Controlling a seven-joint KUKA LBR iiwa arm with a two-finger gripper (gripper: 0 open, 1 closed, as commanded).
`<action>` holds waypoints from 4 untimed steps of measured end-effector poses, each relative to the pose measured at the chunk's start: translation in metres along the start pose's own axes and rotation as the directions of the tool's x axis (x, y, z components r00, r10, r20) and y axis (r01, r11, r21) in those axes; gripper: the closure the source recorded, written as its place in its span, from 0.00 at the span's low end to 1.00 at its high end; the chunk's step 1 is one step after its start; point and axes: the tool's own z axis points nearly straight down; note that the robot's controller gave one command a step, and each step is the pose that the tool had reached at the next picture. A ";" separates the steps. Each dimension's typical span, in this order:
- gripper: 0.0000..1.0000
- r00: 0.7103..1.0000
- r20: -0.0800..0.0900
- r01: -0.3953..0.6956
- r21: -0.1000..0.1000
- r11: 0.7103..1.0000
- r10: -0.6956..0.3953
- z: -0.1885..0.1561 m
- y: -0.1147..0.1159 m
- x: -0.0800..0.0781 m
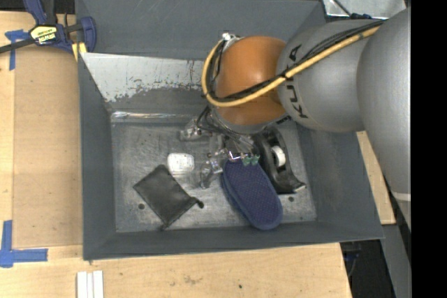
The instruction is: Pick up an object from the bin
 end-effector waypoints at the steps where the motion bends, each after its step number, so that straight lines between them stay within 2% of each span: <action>1: 0.00 0.990 0.000 -0.141 -0.002 0.990 0.141 -0.004 0.020 -0.016; 2: 0.00 0.992 0.003 -0.124 -0.002 0.992 0.124 0.030 0.020 -0.001; 3: 0.00 0.966 0.001 -0.260 -0.004 0.966 0.260 0.028 0.022 0.001; 4: 1.00 0.965 0.017 -0.263 -0.006 0.965 0.263 0.025 0.020 -0.003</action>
Offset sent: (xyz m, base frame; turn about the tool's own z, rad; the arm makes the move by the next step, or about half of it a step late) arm 0.0086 0.0234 0.0032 0.1420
